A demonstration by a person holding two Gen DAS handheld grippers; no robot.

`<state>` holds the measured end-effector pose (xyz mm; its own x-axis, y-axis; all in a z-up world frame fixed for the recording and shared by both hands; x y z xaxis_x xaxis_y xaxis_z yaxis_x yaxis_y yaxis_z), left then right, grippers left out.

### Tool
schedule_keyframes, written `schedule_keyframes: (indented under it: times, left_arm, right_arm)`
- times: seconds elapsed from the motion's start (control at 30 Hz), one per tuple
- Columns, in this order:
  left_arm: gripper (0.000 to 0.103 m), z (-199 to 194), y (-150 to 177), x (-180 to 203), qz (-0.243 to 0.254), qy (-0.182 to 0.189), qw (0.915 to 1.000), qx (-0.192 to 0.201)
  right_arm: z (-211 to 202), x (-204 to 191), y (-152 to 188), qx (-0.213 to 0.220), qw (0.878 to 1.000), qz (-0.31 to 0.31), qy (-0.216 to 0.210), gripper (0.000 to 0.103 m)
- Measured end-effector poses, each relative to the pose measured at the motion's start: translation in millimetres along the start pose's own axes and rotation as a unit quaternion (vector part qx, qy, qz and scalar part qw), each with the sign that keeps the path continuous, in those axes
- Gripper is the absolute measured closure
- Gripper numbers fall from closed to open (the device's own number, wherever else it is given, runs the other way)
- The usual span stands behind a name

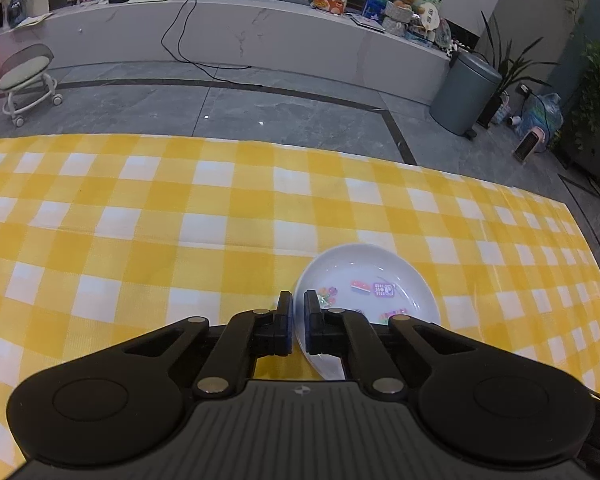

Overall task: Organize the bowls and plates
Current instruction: 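Close both grippers on the small white plate rim, then carry the small white plate with both grippers and lower it onto the glass plate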

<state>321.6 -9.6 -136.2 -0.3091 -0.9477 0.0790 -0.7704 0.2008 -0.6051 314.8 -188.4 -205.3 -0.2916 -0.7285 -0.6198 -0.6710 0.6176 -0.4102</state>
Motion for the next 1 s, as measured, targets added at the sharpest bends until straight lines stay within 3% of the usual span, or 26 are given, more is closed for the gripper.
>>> schedule_keyframes:
  times: [0.47, 0.83, 1.0]
  left_arm:
    - [0.099, -59, 15, 42, 0.032, 0.014, 0.9988, -0.035]
    - [0.100, -133, 49, 84, 0.029, 0.023, 0.9989, -0.030]
    - [0.100, -165, 73, 115, 0.043, 0.024, 0.9987, -0.009]
  right_arm:
    - [-76, 19, 18, -0.011, 1.000, 0.023, -0.004, 0.100]
    - [-176, 36, 48, -0.010, 0.999, 0.024, -0.034, 0.100]
    - [-217, 54, 64, -0.007, 0.999, 0.032, -0.043, 0.101]
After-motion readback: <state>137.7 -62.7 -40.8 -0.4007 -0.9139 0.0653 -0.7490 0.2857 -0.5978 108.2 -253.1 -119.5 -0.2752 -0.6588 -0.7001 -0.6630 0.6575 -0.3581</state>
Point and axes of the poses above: each gripper's, at about its wrist camera, not at the fingertips, and z roughly the way its jaws point, x to its right, y to its underside, the point moved 5 cm from there along z, roughly the way its jaws point, and after that the axes turned 13 degrees about z, right-handed, at the moved point
